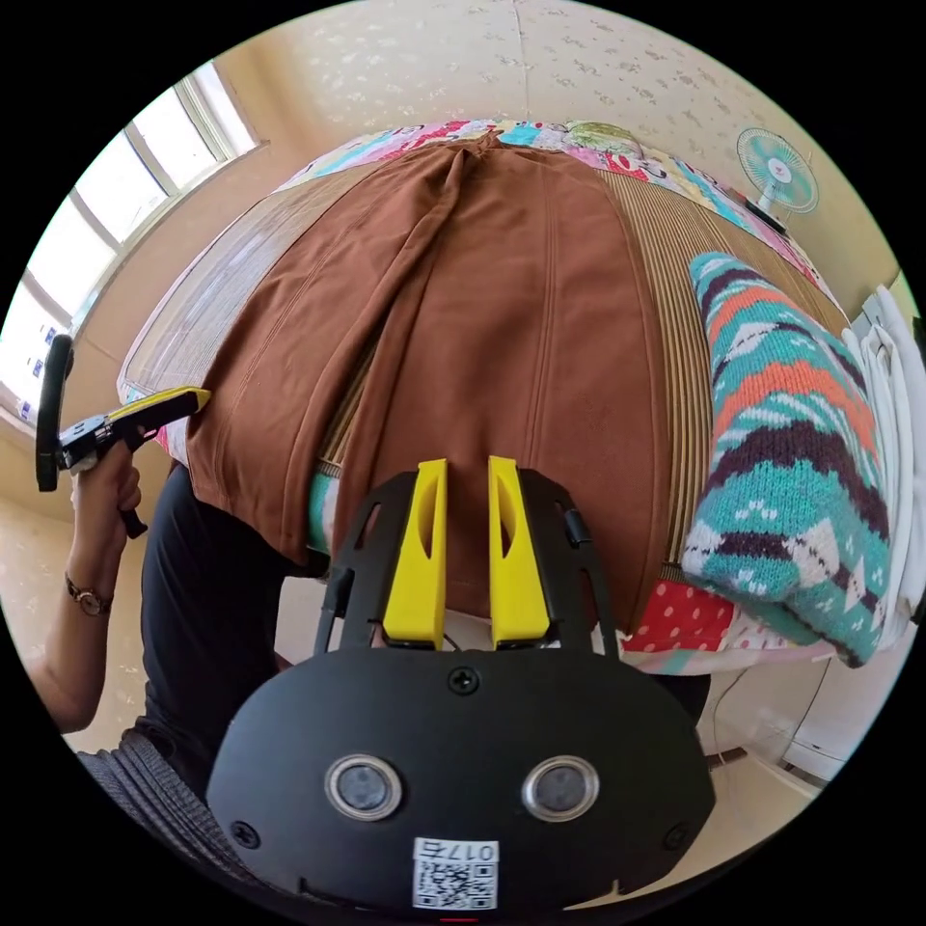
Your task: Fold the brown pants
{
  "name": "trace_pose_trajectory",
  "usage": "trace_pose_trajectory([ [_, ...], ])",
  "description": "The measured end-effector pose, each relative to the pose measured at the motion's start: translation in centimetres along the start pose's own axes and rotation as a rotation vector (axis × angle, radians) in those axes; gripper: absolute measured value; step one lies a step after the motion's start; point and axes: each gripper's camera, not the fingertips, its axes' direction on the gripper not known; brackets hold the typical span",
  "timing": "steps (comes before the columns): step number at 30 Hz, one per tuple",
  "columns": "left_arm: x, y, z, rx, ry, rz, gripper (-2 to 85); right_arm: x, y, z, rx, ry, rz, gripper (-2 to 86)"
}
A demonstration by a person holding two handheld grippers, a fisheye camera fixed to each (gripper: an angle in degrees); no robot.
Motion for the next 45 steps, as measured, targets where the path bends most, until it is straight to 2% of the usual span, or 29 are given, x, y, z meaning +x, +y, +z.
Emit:
trace_pose_trajectory([
  [20, -3.7, 7.4, -2.4, -0.005, -0.057, -0.031, 2.8, 5.9, 2.5, -4.7, -0.014, -0.061, 0.007, 2.5],
  [23, -4.4, 8.2, -2.5, -0.007, -0.056, -0.033, 2.8, 8.3, 4.3, -7.9, 0.064, -0.036, 0.099, 2.1],
  [25, -4.7, 8.8, -2.5, -0.004, -0.058, -0.033, 2.9, 11.2, 7.7, -11.6, 0.243, 0.012, 0.198, 3.6],
  [29, -6.0, 9.9, -2.1, 0.0, -0.046, -0.063, 3.0, 16.8, 10.5, -11.5, 0.148, 0.11, 0.363, 10.4],
  [34, -7.6, 11.0, -1.9, 0.007, -0.019, -0.089, 2.8, 22.3, 13.1, -11.0, 0.136, -0.053, 0.439, 13.8],
  [37, -9.0, 11.6, -2.1, -0.005, 0.098, -0.051, 2.1, 24.1, 13.1, -11.6, 0.102, -0.091, 0.429, 12.7],
  [38, -10.0, 12.1, -2.1, -0.011, 0.196, -0.054, 1.6, 24.5, 13.2, -11.8, 0.101, -0.108, 0.426, 11.7],
  [41, -12.5, 14.2, -1.0, -0.069, 0.404, -0.098, -0.2, 26.9, 14.2, -12.7, 0.101, -0.307, 0.383, 4.9],
  [42, -12.8, 15.2, -0.1, -0.145, 0.474, -0.089, -0.5, 27.9, 14.7, -12.7, 0.094, -0.379, 0.393, 3.7],
  [45, -13.2, 19.0, 0.4, -0.181, 0.546, -0.079, -0.7, 30.2, 16.4, -13.0, 0.148, -0.505, 0.443, 3.1],
])
